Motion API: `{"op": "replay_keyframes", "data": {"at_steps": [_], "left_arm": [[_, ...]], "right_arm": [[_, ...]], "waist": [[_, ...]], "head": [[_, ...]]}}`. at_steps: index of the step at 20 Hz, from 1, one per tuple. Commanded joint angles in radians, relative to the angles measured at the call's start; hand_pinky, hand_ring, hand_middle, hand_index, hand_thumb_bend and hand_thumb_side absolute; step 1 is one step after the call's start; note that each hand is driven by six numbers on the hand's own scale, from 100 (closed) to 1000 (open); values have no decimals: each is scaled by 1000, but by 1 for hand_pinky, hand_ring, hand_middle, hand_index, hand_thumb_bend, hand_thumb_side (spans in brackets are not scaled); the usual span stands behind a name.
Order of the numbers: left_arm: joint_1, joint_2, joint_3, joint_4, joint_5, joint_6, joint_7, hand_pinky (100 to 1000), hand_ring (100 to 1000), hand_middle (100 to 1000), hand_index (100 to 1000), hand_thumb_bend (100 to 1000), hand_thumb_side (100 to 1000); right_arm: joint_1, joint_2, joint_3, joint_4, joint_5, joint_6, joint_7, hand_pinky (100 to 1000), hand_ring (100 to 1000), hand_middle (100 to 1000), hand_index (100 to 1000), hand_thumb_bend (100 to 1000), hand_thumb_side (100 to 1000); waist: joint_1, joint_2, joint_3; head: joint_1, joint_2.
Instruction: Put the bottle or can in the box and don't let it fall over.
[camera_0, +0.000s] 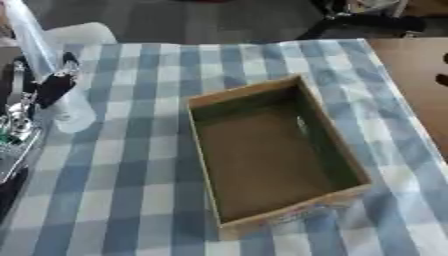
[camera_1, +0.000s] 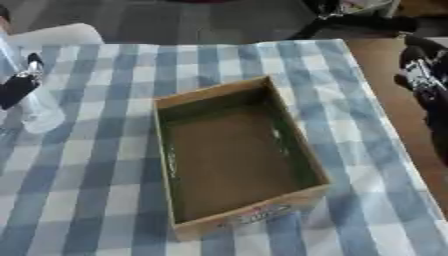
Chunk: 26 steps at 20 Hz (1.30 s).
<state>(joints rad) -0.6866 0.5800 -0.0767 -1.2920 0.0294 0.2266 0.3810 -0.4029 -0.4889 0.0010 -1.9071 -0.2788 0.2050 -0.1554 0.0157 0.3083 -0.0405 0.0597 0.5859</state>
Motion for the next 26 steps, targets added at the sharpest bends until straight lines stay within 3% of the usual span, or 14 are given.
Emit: {"op": "replay_keyframes", "data": {"at_steps": [1,8,16,21,26], "left_arm": [[-13,42,9,-34,-1,-9,8,337,434,180,174,100,384],[-14,51,-2,-136,12,-30,8,341,429,167,168,100,352],[-31,49,-76,-366,20,3,-75,348,436,153,165,100,277],[-44,13,-119,-447,22,42,-135,348,436,149,163,100,295],[-71,-64,-167,-453,-1,60,-178,344,433,148,162,100,315]], "right_arm": [[-6,-18,-8,-9,-9,-2,1,929,1000,1000,884,100,547],[-5,-21,-11,-11,-12,-5,1,930,1000,1000,885,100,541],[-6,-26,-14,-14,-16,-8,-3,931,1000,1000,885,100,538],[-4,-29,-21,-16,-21,-12,-9,931,1000,1000,886,100,536],[-2,-30,-37,-19,-25,-18,-25,932,1000,1000,886,100,536]], "waist": [[1,-30,-1],[4,-42,-1],[9,-57,-3],[13,-67,-5],[13,-73,-7]], "head": [[-1,-2],[-4,9],[-36,18],[-39,21],[-41,25]]}}
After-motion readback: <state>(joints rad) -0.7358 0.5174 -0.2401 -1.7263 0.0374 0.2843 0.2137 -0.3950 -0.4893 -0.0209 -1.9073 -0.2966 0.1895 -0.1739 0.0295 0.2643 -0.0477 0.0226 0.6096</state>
